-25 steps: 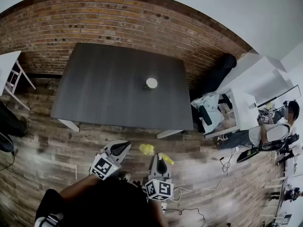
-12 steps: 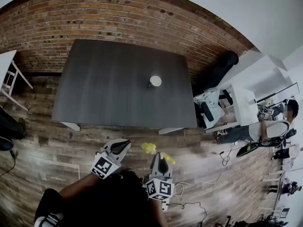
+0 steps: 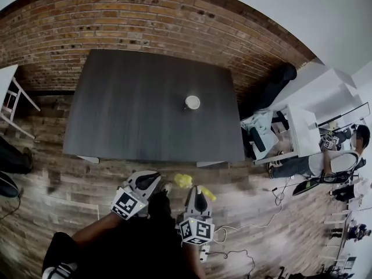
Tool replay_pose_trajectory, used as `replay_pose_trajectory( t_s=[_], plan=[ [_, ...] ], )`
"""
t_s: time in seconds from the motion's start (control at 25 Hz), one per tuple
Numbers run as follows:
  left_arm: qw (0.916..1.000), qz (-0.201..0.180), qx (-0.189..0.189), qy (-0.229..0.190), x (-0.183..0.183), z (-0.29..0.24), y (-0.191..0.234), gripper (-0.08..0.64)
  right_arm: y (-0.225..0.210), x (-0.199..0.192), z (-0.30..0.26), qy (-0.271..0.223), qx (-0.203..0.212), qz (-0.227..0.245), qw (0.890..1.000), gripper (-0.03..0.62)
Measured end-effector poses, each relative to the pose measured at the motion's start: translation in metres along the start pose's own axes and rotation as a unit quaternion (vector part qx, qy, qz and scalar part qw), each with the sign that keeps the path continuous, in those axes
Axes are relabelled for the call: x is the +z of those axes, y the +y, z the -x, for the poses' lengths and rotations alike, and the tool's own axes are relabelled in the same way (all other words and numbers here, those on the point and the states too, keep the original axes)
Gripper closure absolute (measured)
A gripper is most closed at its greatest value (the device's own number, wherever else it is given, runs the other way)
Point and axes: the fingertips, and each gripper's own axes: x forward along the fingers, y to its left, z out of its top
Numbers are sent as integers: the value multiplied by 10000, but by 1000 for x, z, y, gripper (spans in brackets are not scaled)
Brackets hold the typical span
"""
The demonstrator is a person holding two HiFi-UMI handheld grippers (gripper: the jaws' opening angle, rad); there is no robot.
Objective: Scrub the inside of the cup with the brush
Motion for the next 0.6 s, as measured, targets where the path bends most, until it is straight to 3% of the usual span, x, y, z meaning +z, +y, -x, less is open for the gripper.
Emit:
replay_pose_trajectory(
  t_s=[0.6],
  plan=[
    [9976, 26, 660, 220, 15, -154, 40, 522, -111, 31, -119, 171, 647, 91, 9977, 541]
  ],
)
